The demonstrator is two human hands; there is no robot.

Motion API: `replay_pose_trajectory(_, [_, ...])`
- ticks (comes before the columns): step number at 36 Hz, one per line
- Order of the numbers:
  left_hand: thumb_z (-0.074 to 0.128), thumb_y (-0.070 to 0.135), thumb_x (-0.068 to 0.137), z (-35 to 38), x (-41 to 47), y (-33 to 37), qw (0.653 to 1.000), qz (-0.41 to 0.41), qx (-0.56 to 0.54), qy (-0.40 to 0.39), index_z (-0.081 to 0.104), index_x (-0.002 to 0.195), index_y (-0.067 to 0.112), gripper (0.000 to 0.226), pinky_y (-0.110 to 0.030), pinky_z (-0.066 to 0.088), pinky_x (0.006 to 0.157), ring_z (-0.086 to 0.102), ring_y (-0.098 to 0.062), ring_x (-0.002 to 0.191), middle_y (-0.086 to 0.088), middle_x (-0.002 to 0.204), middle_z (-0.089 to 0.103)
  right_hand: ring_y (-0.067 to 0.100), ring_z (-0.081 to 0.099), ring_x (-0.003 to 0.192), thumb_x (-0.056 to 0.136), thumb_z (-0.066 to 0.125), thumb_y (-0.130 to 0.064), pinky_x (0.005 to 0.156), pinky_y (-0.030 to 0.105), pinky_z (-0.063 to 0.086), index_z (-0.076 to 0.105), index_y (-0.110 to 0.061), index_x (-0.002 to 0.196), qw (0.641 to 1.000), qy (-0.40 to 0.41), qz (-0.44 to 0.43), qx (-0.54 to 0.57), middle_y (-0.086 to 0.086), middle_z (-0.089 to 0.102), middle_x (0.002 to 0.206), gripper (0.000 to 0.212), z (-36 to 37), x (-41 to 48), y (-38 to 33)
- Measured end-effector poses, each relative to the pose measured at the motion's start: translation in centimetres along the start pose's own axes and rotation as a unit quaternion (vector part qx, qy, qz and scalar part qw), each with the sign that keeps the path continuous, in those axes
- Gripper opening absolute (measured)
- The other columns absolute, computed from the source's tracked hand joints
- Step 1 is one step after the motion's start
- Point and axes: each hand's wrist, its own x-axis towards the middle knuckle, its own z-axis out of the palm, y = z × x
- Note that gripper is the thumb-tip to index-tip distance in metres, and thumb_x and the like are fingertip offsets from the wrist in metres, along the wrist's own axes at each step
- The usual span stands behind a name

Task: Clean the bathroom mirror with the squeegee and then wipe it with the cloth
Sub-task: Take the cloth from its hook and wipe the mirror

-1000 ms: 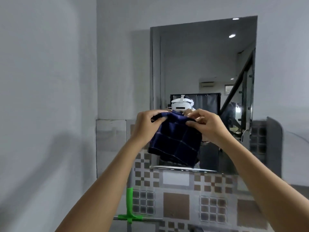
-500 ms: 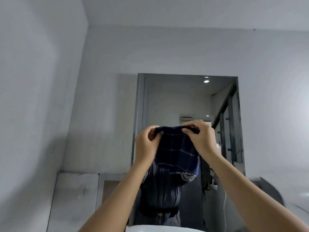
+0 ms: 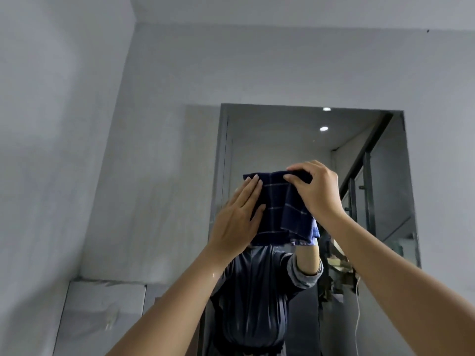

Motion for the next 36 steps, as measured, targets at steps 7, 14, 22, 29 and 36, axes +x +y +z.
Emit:
replay_pose_trajectory(7, [0.038,0.032,0.097,0.2,-0.1,-0.5,1.0,0.007,0.023,-0.008,0.032,0.141,0.01,0.05,-0.037,0.035,0.109,0.026,-0.015,0.138,-0.004,0.148,0.034,0.011,0.057,0.093,0.081,0.069,-0.016,0.084,0.014,0.042,0.068,-0.011,0.104,0.999,0.027,-0.005,-0.024,0.001,0.065,0.101,0.023,-0.7,-1.1,-0.8])
replay_pose_trajectory(14, [0.032,0.035,0.095,-0.5,0.2,-0.5,0.998,0.011,0.051,-0.033,0.031,0.141,0.01,0.052,-0.029,0.029,0.11,0.026,-0.013,0.138,-0.003,0.148,0.033,0.014,0.055,0.111,0.093,0.051,-0.019,0.093,0.021,0.042,0.057,-0.011,0.124,0.998,-0.012,-0.055,-0.015,0.003,0.062,0.12,0.033,-0.5,-4.9,-4.9])
replay_pose_trajectory(22, [0.04,0.035,0.097,-1.8,0.3,-1.0,0.996,-0.003,-0.032,-0.082,0.026,0.144,0.018,0.052,-0.032,0.023,0.114,0.014,-0.006,0.14,0.005,0.153,0.022,0.007,0.001,0.144,0.098,0.023,-0.044,0.118,0.027,0.005,0.008,-0.015,0.149,0.978,-0.153,0.031,-0.138,-0.002,0.007,0.158,0.061,2.0,-7.2,-3.0])
replay_pose_trajectory(29, [0.025,0.041,0.099,-1.6,-2.5,-2.1,0.997,-0.06,-0.006,-0.049,0.01,0.146,0.02,0.054,-0.014,-0.003,0.112,-0.003,-0.002,0.141,0.006,0.155,0.001,0.007,-0.02,0.141,0.092,0.014,-0.058,0.112,0.029,-0.011,-0.015,-0.023,0.147,0.965,-0.153,0.056,-0.205,-0.006,-0.022,0.155,0.071,2.6,-6.8,-1.2])
replay_pose_trajectory(36, [0.028,0.035,0.098,-1.1,-3.5,-2.0,0.996,-0.076,0.023,-0.04,0.014,0.145,0.012,0.054,-0.017,0.002,0.113,-0.001,-0.008,0.143,-0.001,0.156,0.006,0.017,-0.015,0.144,0.087,0.023,-0.066,0.112,0.031,-0.013,-0.012,-0.014,0.147,0.963,-0.08,0.058,-0.251,0.006,-0.016,0.157,0.087,3.0,-1.0,-1.0])
